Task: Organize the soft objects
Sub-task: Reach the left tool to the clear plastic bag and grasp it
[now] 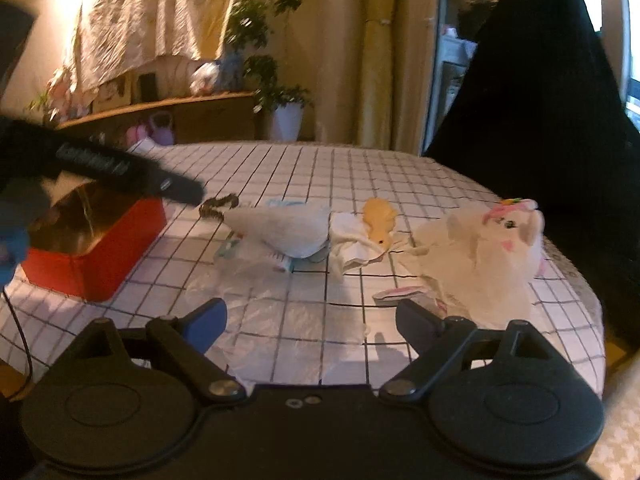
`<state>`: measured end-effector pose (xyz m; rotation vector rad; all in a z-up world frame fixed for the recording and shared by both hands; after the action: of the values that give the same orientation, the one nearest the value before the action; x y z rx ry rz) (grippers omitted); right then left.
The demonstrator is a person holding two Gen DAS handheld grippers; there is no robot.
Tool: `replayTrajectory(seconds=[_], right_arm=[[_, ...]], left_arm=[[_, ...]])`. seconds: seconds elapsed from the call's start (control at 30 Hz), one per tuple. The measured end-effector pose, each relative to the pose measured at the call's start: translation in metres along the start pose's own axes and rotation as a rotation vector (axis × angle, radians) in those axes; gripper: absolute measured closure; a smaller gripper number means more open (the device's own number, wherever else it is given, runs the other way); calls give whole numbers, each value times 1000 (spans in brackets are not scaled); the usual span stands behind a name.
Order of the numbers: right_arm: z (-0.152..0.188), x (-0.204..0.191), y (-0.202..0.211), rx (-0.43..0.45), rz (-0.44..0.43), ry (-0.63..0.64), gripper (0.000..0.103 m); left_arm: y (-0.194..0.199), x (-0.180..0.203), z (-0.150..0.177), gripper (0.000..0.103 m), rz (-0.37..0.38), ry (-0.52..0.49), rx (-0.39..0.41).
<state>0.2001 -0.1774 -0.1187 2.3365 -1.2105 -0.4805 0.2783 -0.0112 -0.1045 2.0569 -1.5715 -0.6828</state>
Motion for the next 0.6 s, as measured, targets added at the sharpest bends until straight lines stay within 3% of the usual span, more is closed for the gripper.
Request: replayTrajectory(seconds=[0.2,0.6], right_arm=[[7,12,-42,-91,-117,23,5],[19,26,-83,-161,-124,74,2]], left_arm=[[-46,16,-4,0,-27,-46,-45],[-103,49,-4,0,44,-95,-123]])
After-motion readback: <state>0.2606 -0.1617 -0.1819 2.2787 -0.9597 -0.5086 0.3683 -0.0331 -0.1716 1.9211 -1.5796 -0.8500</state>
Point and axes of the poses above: each gripper's, at about its wrist camera, not at the fingertips, and y roughly against the way its jaws point, x to its right, z to its underside, the point moved 9 cm from there along -y, roughly the way its jaws point, and after that the axes turned 13 degrees about -z, right-handed, at the moved point
